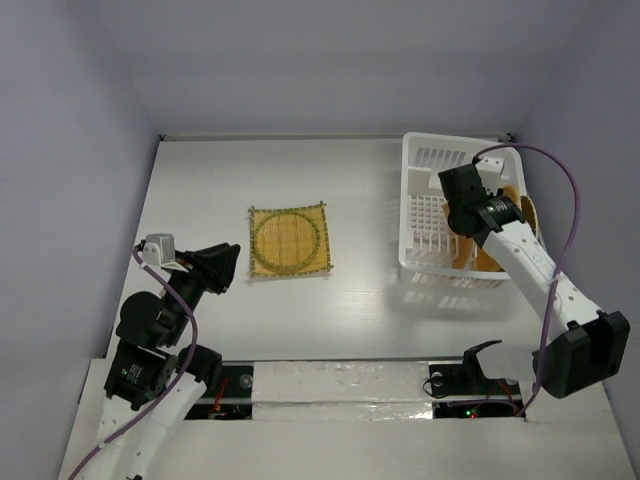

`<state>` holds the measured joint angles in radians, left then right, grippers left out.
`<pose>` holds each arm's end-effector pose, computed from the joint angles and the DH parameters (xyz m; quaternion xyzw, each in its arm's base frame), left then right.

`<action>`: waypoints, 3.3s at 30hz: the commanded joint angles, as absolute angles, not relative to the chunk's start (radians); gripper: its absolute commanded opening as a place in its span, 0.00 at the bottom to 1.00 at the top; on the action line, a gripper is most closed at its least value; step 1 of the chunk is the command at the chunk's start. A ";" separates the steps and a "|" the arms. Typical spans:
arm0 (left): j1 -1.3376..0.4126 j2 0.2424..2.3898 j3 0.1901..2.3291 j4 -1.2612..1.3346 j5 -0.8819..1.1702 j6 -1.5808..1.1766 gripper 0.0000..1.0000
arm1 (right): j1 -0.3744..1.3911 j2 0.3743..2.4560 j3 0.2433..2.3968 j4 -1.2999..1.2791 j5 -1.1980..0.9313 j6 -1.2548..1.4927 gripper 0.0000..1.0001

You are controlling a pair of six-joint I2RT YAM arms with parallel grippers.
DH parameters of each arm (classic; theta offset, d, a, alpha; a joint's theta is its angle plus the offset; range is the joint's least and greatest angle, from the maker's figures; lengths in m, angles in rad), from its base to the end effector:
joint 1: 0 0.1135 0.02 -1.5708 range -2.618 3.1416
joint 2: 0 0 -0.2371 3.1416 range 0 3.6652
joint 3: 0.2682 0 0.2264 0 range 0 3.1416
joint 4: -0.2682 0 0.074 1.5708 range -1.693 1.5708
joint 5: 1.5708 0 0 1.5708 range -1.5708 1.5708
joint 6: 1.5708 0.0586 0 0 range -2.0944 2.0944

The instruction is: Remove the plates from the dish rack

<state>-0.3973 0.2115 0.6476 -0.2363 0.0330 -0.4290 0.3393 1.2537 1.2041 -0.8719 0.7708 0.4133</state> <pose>0.0828 -0.0369 0.3362 0.0027 0.6331 -0.3203 0.7047 0.2373 0.0405 0.2955 0.1523 0.8732 -0.2227 0.4058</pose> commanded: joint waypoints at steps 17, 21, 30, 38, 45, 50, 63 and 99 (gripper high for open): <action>-0.394 0.183 0.657 -0.190 0.048 -0.428 0.31 | 0.330 1.325 1.325 -0.905 0.868 0.244 0.00; -0.394 0.183 0.657 -0.189 0.049 -0.428 0.31 | 0.342 1.305 1.399 -0.946 0.911 0.212 0.00; -0.394 0.193 0.655 -0.189 0.049 -0.428 0.32 | 0.360 1.210 1.568 -1.000 0.979 0.207 0.00; -0.385 0.204 0.655 -0.190 0.046 -0.430 0.32 | 0.482 1.045 1.599 -0.826 0.801 0.267 0.00; -0.365 0.215 0.655 -0.190 0.043 -0.430 0.32 | 0.592 0.999 1.367 -0.365 0.339 0.449 0.00; -0.356 0.225 0.655 -0.192 0.041 -0.431 0.32 | 0.644 1.158 1.186 -0.033 0.080 0.670 0.00; -0.347 0.233 0.655 -0.190 0.044 -0.430 0.33 | 0.747 1.618 1.115 0.409 -0.071 1.028 0.00; -0.337 0.229 0.652 -0.186 0.058 -0.431 0.33 | 0.747 1.847 0.982 0.447 -0.074 1.129 0.49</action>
